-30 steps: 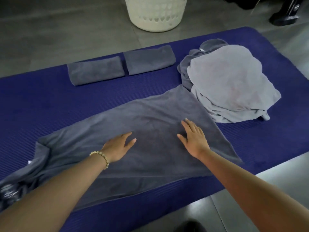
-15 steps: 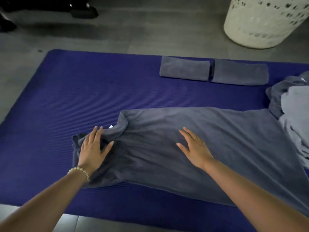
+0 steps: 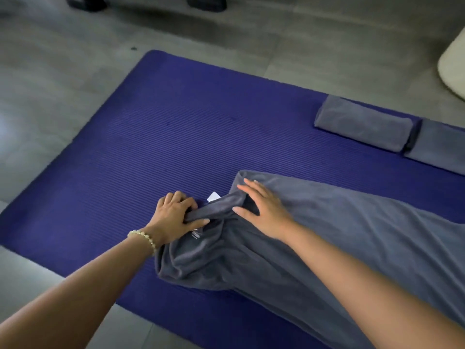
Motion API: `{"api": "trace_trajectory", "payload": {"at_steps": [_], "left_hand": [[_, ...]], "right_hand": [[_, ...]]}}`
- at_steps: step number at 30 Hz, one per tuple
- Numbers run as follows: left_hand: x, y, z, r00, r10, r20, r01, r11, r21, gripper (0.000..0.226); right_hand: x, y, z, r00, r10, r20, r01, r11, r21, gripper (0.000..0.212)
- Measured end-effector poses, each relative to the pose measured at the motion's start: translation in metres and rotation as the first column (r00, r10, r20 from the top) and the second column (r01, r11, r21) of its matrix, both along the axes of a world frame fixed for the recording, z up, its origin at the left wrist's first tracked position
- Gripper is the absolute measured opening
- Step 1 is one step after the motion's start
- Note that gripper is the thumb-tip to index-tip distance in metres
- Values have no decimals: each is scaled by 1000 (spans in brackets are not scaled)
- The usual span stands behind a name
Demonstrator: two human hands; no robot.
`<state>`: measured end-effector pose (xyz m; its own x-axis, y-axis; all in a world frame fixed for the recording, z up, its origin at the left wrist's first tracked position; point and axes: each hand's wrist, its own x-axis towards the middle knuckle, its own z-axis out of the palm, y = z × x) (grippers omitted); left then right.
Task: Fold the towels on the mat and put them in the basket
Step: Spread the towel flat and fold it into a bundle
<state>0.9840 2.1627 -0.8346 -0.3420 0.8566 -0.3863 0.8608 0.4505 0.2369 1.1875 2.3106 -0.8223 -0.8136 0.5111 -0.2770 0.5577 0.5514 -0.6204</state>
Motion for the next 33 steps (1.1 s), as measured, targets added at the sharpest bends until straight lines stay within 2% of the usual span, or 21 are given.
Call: {"api": "trace_trajectory", "payload": {"at_steps": [2, 4, 6, 8, 9, 11, 12, 13, 14, 16, 18, 19, 21, 22, 24, 26, 28, 30, 31, 33], "left_hand": [[-11, 1, 2, 997, -8, 72, 5, 999, 41, 61], [-18, 5, 8, 982, -7, 190, -6, 998, 69, 53], [-22, 11, 15, 921, 73, 382, -124, 986, 111, 44], [-27, 18, 24, 786, 194, 588, -331, 934, 134, 29], [-31, 20, 26, 676, 254, 692, -462, 878, 129, 27], [-42, 22, 30, 414, 306, 857, -695, 715, 80, 39], [-48, 21, 30, 316, 307, 898, -754, 656, 41, 49], [-54, 19, 26, 280, 333, 900, -762, 648, -3, 58], [-57, 15, 23, 290, 374, 881, -735, 677, -46, 64], [-56, 6, 9, 395, 469, 790, -632, 763, -137, 75], [-50, -2, -7, 511, 546, 663, -633, 762, -140, 76], [-48, -6, -14, 527, 579, 622, -672, 732, -112, 69], [-44, -13, -17, 453, 655, 605, -760, 638, -122, 48], [-43, -16, -16, 418, 665, 619, -767, 624, -152, 44], [-43, -22, -16, 429, 628, 649, -695, 688, -207, 39], [-40, -23, -11, 495, 561, 664, -579, 782, -230, 32], [-39, -22, -10, 533, 529, 660, -552, 809, -204, 31], [-40, -17, -6, 549, 532, 644, -576, 799, -169, 36], [-41, -17, -6, 589, 528, 611, -567, 809, -153, 38], [-42, -20, -13, 750, 447, 487, -443, 887, -132, 41]], "right_hand": [[-22, 1, 1, 996, 88, 24, -88, 996, -6, 65], [-39, 3, 1, 990, 115, 81, -111, 992, -52, 65], [-53, 7, 4, 988, 96, 120, -78, 986, -151, 61], [-66, 10, 9, 991, 64, 115, -17, 930, -368, 46], [-73, 11, 12, 995, 46, 92, 2, 883, -469, 38], [-88, 16, 19, 999, -29, 19, 35, 814, -580, 21], [-95, 21, 22, 996, -92, -19, 62, 795, -603, 16], [-103, 25, 26, 986, -157, -49, 95, 786, -611, 14], [-111, 29, 30, 972, -221, -76, 131, 787, -603, 13], [-125, 41, 30, 930, -345, -129, 238, 830, -505, 19], [-136, 55, 25, 904, -389, -175, 321, 891, -321, 32], [-140, 60, 22, 903, -392, -174, 341, 903, -262, 38], [-140, 64, 13, 921, -371, -118, 344, 917, -202, 53], [-137, 64, 6, 934, -347, -81, 330, 929, -165, 57], [-123, 63, -10, 952, -307, 21, 307, 947, -96, 64], [-109, 64, -23, 947, -299, 116, 309, 948, -82, 70], [-104, 66, -29, 933, -319, 166, 339, 935, -108, 73], [-107, 68, -32, 922, -358, 147, 370, 927, -66, 77], [-111, 67, -31, 921, -366, 131, 372, 928, -29, 81], [-122, 66, -30, 930, -350, 110, 351, 936, 11, 86]]}}
